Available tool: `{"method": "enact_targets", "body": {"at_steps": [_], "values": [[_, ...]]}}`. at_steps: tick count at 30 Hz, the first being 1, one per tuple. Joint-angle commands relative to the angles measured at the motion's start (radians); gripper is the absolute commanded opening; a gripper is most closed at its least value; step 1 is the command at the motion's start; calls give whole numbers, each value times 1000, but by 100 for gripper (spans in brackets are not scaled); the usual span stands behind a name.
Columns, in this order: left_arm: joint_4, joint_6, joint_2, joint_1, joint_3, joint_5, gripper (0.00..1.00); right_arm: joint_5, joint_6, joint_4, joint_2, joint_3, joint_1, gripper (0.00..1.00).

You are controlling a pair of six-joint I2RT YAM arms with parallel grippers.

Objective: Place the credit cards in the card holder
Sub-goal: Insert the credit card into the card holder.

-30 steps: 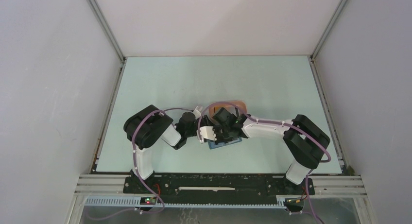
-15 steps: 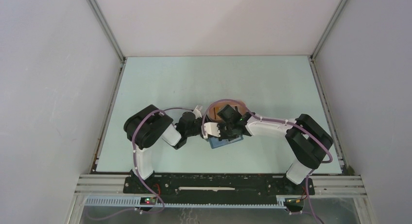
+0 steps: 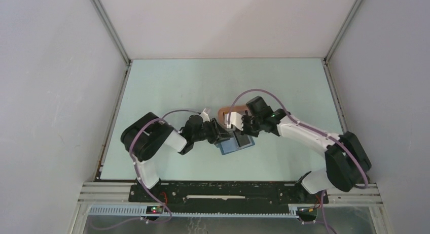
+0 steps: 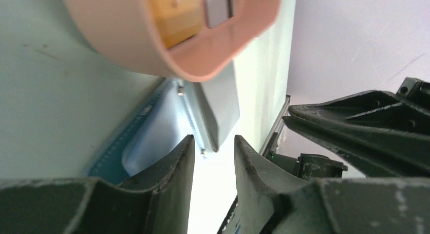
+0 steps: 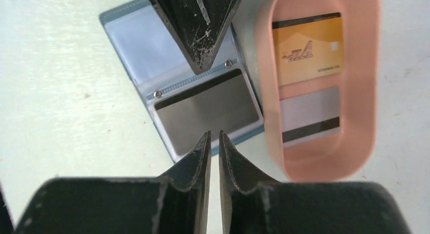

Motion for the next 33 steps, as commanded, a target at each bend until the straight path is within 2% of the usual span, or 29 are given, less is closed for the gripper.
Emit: {"method": "enact_targets", "body": {"at_steps": [1, 3, 5, 7, 9, 10, 12, 15, 18, 19, 20, 25, 33], "values": [[-83, 120, -173, 6, -15, -29, 40, -197, 35, -87, -143, 21, -66, 21], [-135, 171, -246, 6, -19, -36, 40, -250, 52, -97, -196, 24, -100, 26], [-200, 228, -331, 6, -28, -52, 40, -293, 88, -114, -241, 37, -134, 38], [-292, 305, -429, 5, -35, -79, 40, -354, 195, -145, -254, 68, -177, 61], [-404, 393, -536, 5, -40, -131, 40, -488, 273, -191, -227, 94, -234, 86], [-469, 439, -592, 4, -43, -172, 40, -569, 284, -225, -197, 105, -258, 94], [-582, 532, -704, 4, -51, -258, 43, -650, 300, -297, -120, 139, -281, 93], [-672, 638, -850, 5, -88, -338, 56, -592, 413, -250, -35, 140, -297, 85], [-675, 678, -944, 8, -147, -346, 88, -452, 531, -176, 35, 128, -297, 77], [-681, 676, -954, 10, -160, -326, 94, -411, 553, -166, 70, 129, -297, 76], [-691, 679, -952, 12, -167, -308, 97, -369, 572, -157, 95, 129, -298, 74], [-694, 643, -806, 5, -150, -227, 96, -216, 633, -149, 200, 148, -295, 70], [-752, 634, -612, -113, -21, -361, 86, -193, 683, -197, 335, 203, -299, 64]]}}
